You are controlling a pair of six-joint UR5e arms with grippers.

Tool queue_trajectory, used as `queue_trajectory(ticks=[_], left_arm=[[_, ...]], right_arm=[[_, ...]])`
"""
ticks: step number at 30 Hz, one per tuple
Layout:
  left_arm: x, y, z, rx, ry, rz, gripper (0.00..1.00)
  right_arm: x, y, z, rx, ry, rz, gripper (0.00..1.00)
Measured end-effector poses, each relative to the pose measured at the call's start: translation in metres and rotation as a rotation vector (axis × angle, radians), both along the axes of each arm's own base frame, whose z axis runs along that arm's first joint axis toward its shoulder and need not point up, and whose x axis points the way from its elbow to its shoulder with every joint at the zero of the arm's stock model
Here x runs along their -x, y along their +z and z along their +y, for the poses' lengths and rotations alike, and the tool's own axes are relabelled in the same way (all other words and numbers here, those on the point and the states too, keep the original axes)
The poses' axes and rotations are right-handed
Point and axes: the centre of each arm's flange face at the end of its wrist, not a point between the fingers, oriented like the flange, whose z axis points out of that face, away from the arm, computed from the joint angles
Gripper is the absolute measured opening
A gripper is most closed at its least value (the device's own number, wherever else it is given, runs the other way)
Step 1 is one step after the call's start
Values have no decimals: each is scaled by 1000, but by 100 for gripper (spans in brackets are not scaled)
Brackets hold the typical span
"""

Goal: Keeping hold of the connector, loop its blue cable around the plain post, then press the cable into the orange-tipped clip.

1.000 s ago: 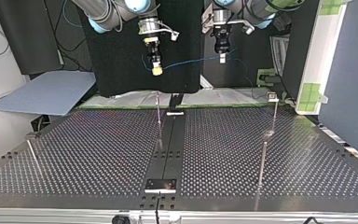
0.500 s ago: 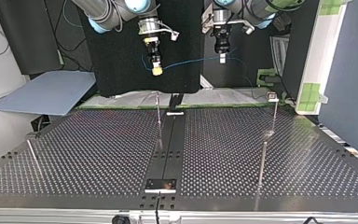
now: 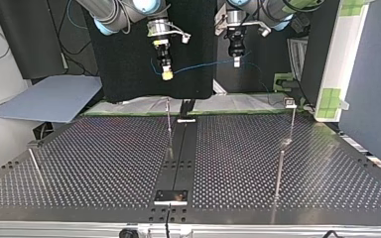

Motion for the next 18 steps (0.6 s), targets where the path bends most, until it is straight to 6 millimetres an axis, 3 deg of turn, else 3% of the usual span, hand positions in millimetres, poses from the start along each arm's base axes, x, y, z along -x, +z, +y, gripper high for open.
queue_trajectory(ticks=[12, 18], left_arm=[[-2, 21, 15, 71, 5, 17, 0], [-2, 37, 18, 80, 15, 15, 0]], right_arm=[[1, -14, -17, -48, -63, 10, 0], [1, 5, -17, -77, -57, -21, 0]])
